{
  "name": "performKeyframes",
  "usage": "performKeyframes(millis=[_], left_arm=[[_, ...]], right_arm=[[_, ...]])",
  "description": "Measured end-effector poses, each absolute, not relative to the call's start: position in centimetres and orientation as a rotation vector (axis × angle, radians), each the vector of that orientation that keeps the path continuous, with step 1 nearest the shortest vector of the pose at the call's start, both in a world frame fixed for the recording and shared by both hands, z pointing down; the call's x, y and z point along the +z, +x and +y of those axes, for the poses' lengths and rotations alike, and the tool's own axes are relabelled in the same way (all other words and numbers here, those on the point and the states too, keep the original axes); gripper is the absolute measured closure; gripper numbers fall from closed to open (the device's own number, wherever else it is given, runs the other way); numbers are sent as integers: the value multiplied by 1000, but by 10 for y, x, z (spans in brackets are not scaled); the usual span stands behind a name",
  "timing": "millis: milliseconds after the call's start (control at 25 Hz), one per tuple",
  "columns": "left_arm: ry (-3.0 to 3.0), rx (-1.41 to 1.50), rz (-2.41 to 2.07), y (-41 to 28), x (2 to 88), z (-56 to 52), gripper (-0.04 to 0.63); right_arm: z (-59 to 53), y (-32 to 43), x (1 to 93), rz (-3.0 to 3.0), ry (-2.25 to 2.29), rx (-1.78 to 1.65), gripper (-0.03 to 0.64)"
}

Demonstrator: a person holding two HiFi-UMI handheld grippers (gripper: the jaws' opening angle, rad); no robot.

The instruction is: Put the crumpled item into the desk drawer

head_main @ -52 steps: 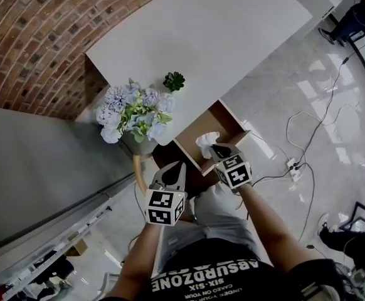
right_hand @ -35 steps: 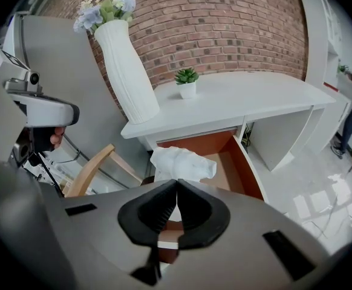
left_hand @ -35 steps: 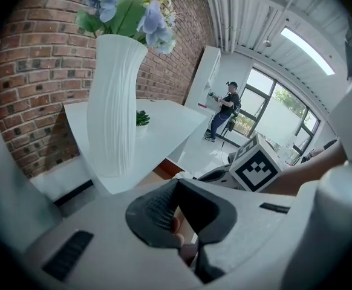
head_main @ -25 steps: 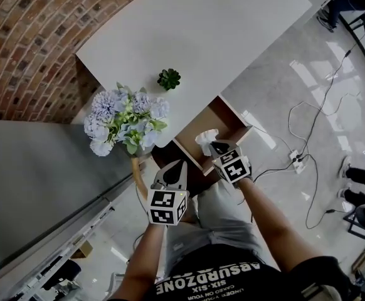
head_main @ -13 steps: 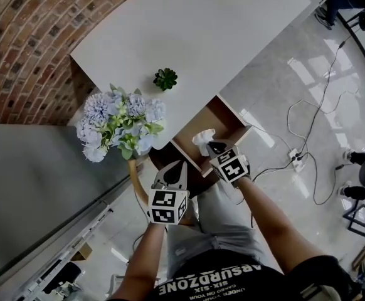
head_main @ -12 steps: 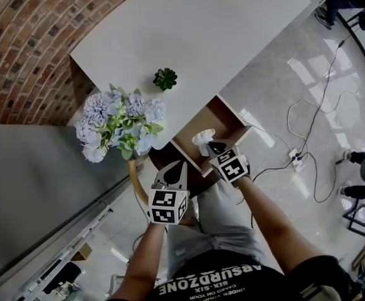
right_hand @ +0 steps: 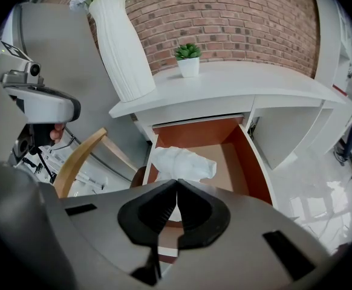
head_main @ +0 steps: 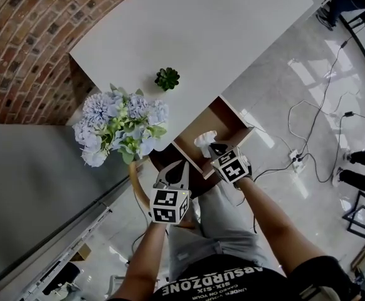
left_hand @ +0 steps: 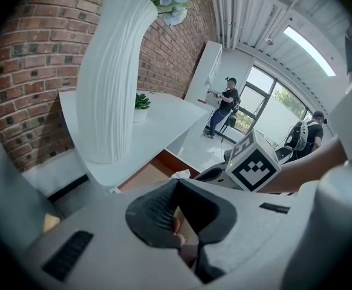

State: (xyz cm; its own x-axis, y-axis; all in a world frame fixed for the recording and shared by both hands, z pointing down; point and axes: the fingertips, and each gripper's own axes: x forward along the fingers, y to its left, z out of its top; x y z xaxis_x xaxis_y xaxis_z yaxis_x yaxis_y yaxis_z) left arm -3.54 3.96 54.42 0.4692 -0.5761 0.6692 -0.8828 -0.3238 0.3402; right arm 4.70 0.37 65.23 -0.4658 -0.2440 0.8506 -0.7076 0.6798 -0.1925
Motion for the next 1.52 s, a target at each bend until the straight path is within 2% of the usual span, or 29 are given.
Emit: performKeyframes(millis=[1520], left_arm=[[1993,567,-1213,-35,577,34,598]], right_arm=[[-3,28,708,-1942,522,542,617]])
